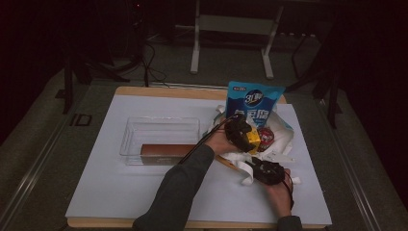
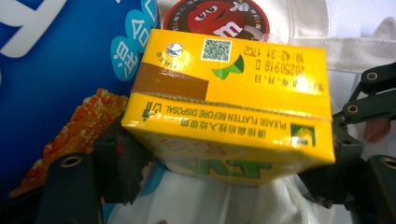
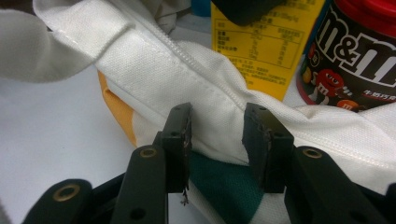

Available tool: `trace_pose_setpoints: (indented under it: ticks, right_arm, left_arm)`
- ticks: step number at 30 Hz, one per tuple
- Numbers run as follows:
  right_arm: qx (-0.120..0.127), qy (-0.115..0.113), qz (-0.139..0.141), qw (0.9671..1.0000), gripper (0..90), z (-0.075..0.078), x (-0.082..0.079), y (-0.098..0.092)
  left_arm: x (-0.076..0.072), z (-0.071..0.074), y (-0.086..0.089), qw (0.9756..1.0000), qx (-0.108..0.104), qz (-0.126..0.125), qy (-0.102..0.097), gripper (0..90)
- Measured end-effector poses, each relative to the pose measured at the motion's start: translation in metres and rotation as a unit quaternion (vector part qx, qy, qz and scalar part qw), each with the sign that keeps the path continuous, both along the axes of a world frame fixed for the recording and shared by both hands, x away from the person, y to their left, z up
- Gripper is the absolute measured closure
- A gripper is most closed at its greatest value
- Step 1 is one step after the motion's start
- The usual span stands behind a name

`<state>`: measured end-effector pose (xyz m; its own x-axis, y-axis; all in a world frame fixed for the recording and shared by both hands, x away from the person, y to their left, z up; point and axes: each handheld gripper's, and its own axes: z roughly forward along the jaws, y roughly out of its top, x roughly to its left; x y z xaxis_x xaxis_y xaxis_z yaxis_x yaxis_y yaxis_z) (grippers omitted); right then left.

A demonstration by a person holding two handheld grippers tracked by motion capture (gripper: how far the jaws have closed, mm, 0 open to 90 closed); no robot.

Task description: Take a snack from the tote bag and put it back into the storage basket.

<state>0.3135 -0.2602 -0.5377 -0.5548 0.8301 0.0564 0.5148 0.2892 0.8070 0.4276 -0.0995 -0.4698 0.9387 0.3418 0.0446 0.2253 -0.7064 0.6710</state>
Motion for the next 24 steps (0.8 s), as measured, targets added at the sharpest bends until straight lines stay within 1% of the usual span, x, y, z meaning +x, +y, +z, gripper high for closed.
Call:
trace_pose_setpoints:
  ticks: [4, 17, 19, 21, 24]
  right_arm:
    - [0.001, 0.0, 0.0, 1.0, 62.3, 0.0, 0.0001, -0.0001]
    - [0.002, 0.001, 0.0, 1.0, 62.3, 0.0, 0.0003, -0.0004]
    - [0.002, 0.002, 0.0, 1.0, 62.3, 0.0, 0.0003, -0.0004]
    - [0.002, 0.002, 0.0, 1.0, 62.3, 0.0, 0.0003, -0.0004]
    - [0.002, 0.002, 0.0, 1.0, 62.3, 0.0, 0.0004, -0.0005]
  left_arm:
    - [-0.0004, 0.0001, 0.0, 1.0, -0.002, 0.005, 0.003, 27.5]
    - [-0.0016, 0.0009, 0.0034, 1.0, -0.003, 0.008, 0.005, 28.7]
    - [-0.0026, 0.0012, 0.0039, 1.0, -0.003, 0.006, 0.002, 28.7]
    - [-0.0037, 0.0027, 0.0048, 1.0, 0.005, 0.001, -0.004, 28.8]
    - [-0.0049, 0.0061, 0.0073, 0.9999, 0.005, 0.0, -0.009, 28.8]
